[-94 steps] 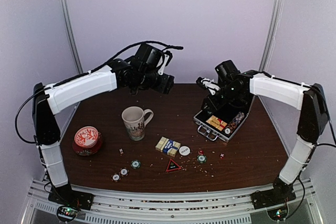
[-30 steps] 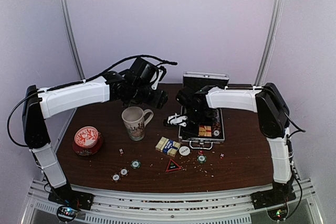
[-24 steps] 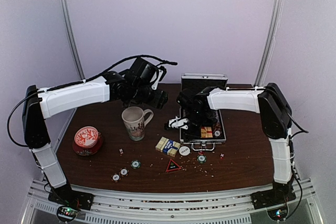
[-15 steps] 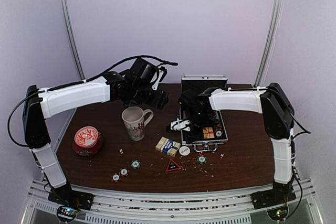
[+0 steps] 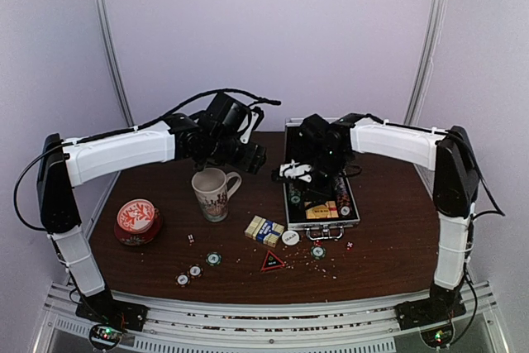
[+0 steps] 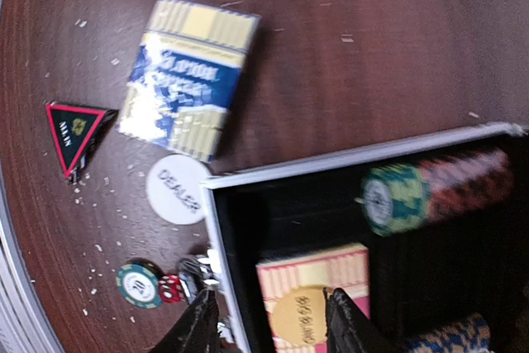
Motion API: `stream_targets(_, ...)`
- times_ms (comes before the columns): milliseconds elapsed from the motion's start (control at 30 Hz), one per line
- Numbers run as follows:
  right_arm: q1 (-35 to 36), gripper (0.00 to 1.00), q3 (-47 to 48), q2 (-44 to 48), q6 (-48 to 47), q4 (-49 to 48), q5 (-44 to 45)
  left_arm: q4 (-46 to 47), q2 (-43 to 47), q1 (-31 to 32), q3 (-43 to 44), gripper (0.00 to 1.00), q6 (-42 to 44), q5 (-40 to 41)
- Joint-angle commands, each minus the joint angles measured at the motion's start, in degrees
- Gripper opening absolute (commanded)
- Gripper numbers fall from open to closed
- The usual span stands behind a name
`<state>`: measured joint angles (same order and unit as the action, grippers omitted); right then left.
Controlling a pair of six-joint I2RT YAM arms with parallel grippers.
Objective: Pack up texas hold em set
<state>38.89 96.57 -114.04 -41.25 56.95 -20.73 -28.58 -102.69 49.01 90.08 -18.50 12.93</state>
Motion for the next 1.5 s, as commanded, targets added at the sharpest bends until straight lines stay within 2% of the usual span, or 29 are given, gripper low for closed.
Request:
stream_targets(0,-7.33,0.40,3.09,2.60,5.84,-2.60,-2.30,2.51,0.35,0.05,-0.21,0.73,0.24,0.03)
stream_targets(133,-11.77,0.28,3.56,3.65,10.57,-8.20,-0.54,2.60,0.62,0.03,-0.80,0.73,0.21,-0.24)
stream_targets(300,-15.75,0.20,3.95,4.49,16.26,-15.78,0.50,2.64,0.82,0.03,-1.41,0.73,-0.12,-0.48)
stream_targets(467,-18.02,0.18,6.67,2.47,19.54,-18.39,1.03,2.63,1.07,0.04,-1.78,0.73,-0.22,-0.56)
stream_targets(700,-18.24,0.19,6.68,2.13,19.36,-17.50,-0.61,2.65,1.53,0.05,-2.54,0.73,-0.44,-0.37)
stream_targets(933,-18.25,0.23,2.55,6.31,15.17,-14.25,-8.24,2.64,1.84,0.04,-2.37,0.73,-0.36,-0.55)
stream_targets(1267,-17.98,0.46,-8.17,17.53,10.58,-11.35,-13.97,-2.59,4.06,0.03,0.43,0.75,4.79,-4.18)
stream_targets(1467,-17.89,0.48,-14.69,22.46,8.07,-9.19,-14.29,-6.81,6.35,2.11,-2.89,0.73,7.51,-7.82)
